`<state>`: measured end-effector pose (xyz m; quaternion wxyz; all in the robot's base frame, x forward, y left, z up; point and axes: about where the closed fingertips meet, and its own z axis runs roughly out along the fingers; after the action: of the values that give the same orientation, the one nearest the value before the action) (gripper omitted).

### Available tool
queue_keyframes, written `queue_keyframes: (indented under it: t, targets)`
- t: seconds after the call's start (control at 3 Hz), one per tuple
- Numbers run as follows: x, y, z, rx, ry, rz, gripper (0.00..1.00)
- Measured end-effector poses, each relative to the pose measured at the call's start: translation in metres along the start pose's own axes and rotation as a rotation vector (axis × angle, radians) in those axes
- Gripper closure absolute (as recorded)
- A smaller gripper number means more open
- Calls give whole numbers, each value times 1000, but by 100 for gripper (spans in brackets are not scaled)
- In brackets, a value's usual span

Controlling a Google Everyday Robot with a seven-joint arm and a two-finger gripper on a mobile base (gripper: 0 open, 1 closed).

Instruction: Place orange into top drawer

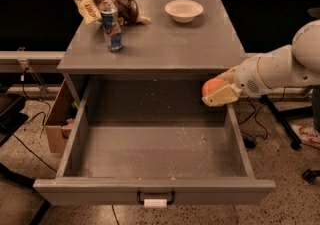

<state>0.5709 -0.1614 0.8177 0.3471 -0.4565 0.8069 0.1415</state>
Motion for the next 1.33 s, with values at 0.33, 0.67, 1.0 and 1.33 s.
queue_keyframes:
  t: [0.33,0.67,1.0,1.33]
  targets:
    - [0,0,0,0,0,0,100]
    - [6,18,27,-47,7,13,100]
    - [14,57,84,-112,10,13,100]
    - [16,93,141,-166,-2,5,100]
